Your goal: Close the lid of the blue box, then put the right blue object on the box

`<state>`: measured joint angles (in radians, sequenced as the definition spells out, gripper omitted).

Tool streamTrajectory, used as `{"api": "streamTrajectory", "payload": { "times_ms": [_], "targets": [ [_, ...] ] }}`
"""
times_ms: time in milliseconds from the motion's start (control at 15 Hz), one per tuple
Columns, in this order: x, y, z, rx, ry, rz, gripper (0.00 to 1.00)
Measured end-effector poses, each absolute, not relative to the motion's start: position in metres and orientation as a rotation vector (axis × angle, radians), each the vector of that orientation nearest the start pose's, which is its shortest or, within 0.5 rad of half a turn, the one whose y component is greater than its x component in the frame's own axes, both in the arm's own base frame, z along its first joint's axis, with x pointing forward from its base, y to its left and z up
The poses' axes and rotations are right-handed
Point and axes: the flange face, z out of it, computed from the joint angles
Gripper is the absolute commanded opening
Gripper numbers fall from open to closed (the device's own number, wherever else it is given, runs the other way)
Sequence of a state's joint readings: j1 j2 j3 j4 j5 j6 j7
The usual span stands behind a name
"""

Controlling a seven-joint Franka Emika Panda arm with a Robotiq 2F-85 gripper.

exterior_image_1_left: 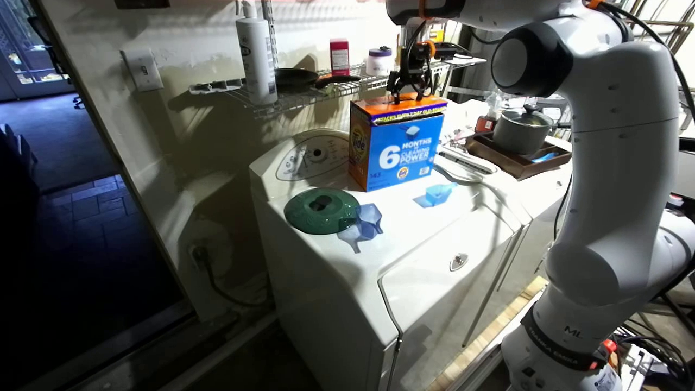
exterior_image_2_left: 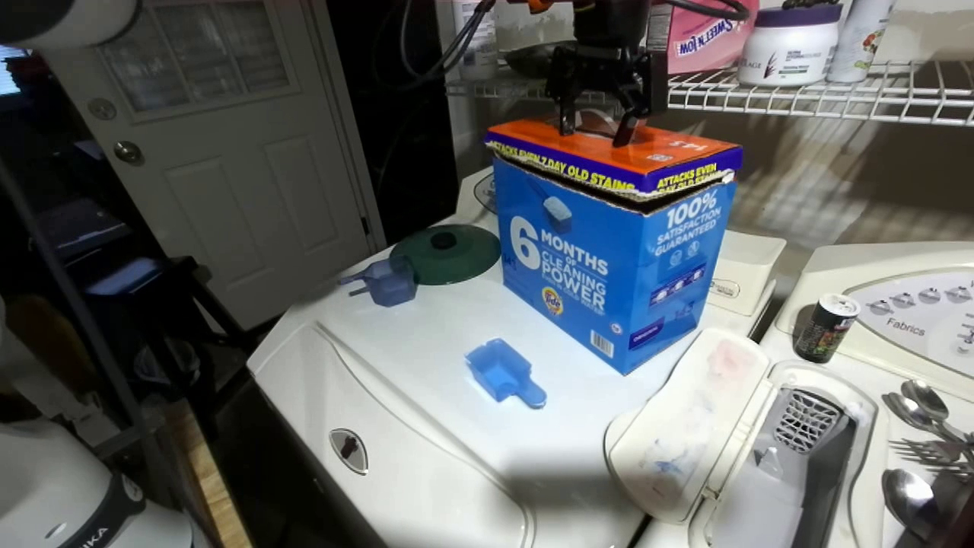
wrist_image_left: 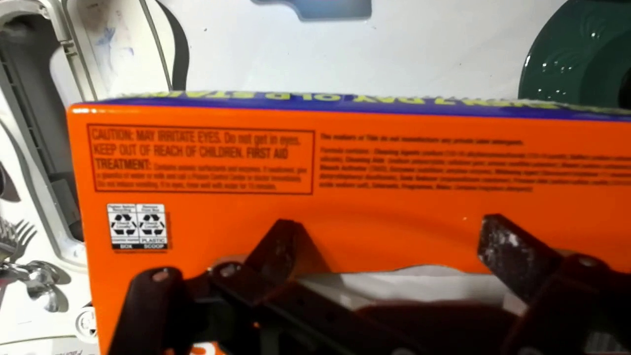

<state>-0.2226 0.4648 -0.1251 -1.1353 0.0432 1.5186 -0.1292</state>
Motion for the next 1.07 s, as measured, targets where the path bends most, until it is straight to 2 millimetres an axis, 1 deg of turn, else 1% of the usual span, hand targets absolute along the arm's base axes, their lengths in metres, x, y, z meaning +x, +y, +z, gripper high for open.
{"api": "streamTrajectory", "payload": {
  "times_ms": [267, 533, 667, 867, 1067],
  "targets": [
    [0.629, -0.183, 0.561, -3.143, 0.269, 0.010, 1.00],
    [0.599, -0.160, 0.586, -3.156, 0.233, -0.059, 1.00],
    [0.582, -0.153, 0.597, -3.155, 0.239, -0.076, 1.00],
    [0.557, -0.149, 0.612, -3.150, 0.271, -0.102, 1.00],
    [0.533, -0.148, 0.619, -3.138, 0.295, -0.104, 1.00]
  ]
}}
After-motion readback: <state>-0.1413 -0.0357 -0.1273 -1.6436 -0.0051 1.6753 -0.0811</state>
